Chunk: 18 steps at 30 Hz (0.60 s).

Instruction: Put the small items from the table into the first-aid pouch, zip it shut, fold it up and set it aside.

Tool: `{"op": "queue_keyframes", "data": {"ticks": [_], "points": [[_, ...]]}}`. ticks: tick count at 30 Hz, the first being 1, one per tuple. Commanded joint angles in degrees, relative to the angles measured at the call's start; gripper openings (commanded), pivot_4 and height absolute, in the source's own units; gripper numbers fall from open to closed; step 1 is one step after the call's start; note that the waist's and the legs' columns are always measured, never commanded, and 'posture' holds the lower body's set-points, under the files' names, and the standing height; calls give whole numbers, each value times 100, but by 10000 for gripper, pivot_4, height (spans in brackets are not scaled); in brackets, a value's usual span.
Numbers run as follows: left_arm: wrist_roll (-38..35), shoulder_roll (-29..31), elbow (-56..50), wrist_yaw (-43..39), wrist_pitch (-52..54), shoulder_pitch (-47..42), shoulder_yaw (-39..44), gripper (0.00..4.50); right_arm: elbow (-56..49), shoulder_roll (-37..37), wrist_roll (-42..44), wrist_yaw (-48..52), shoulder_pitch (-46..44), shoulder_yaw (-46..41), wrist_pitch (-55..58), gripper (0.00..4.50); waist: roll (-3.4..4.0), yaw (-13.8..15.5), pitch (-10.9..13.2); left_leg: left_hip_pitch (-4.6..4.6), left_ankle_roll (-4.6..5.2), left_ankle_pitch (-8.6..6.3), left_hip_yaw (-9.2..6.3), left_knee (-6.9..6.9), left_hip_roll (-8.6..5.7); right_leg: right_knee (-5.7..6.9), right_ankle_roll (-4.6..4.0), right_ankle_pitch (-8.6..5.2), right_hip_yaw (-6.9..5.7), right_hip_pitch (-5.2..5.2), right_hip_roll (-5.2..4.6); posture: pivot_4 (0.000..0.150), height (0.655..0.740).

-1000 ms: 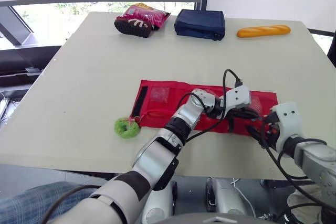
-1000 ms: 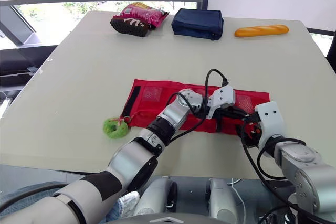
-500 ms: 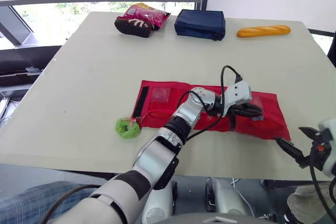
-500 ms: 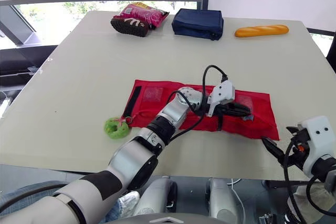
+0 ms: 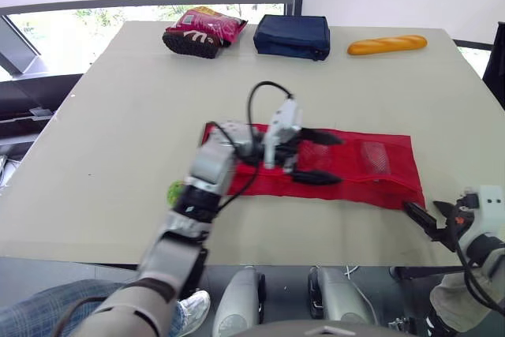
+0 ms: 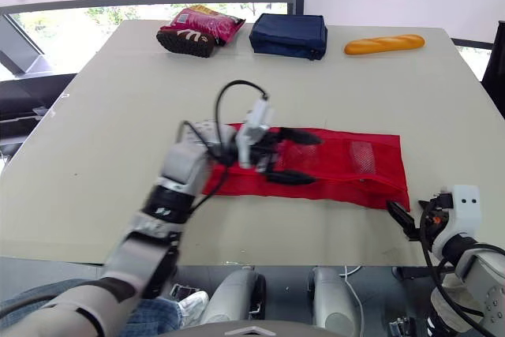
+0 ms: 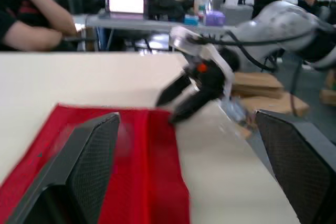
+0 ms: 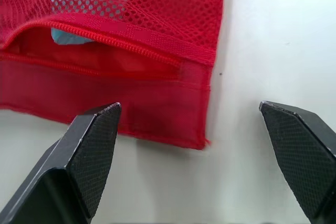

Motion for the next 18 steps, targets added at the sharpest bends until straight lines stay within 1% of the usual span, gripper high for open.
{"op": "queue_keyframes", "data": {"ticks": [1,3,4,5,7,9,10,11,12,14,18], "points": [[-466,718,-779,-185,516,116,339,43693,305,-236,-262,125,112,531,-342,45000,-12,1,-5,1,0,0,1,1,0,-2,0,0,4,2,0,1500,7164],[-573,1199,-954,-177,681,229,558,45000,454,-347,-372,168,82,698,-568,39792,-24,-12,-10,4,0,0,2,1,1,-6,1,-1,11,6,1,1500,7164],[-620,1379,-1009,-149,739,277,645,45000,511,-412,-417,197,79,762,-656,37951,-25,-11,-10,4,0,0,1,1,3,-8,1,-1,10,7,1,1500,7164],[-677,1527,-1064,-110,799,324,725,45000,565,-476,-452,238,88,810,-735,32813,-27,-15,-11,5,0,0,1,1,3,-8,1,-1,10,6,2,1500,7164],[-810,1923,-1255,-101,929,505,966,45000,756,-597,-488,325,86,805,-903,25640,-28,-20,-11,5,-1,0,2,1,3,-9,1,-1,11,6,3,1500,7164],[-953,2238,-1453,-81,1047,666,1171,45000,947,-757,-496,482,158,717,-1079,15675,-33,-16,-9,5,-1,0,1,0,5,-10,0,-1,10,6,9,1500,7164],[-1020,2339,-1536,-39,1095,723,1260,45000,1050,-868,-516,580,230,648,-1172,11481,-33,-12,-9,5,-1,0,1,0,5,-10,0,-1,11,6,10,1500,7164],[-1082,2402,-1597,24,1133,761,1339,45000,1195,-996,-580,662,301,568,-1288,9185,-33,-3,-9,4,-1,0,1,0,6,-10,0,-1,10,6,9,1500,7164],[-1137,2449,-1639,79,1156,787,1387,45000,1303,-1088,-620,717,350,519,-1382,4968,-33,2,-9,4,-1,0,2,0,8,-10,0,-1,11,6,6,1500,7164],[-1241,2521,-1745,129,1174,859,1448,45000,1729,-1351,-806,765,424,366,-1625,689,-39,73,-13,3,-1,0,-5,0,4,-13,0,-1,13,11,5,1500,7164],[-1558,2522,-2002,239,1263,945,1533,45000,2648,-1878,-979,841,480,76,-2037,689,-51,191,-20,3,0,0,-9,1,-14,-35,2,-1,39,30,5,1500,7164]]}}
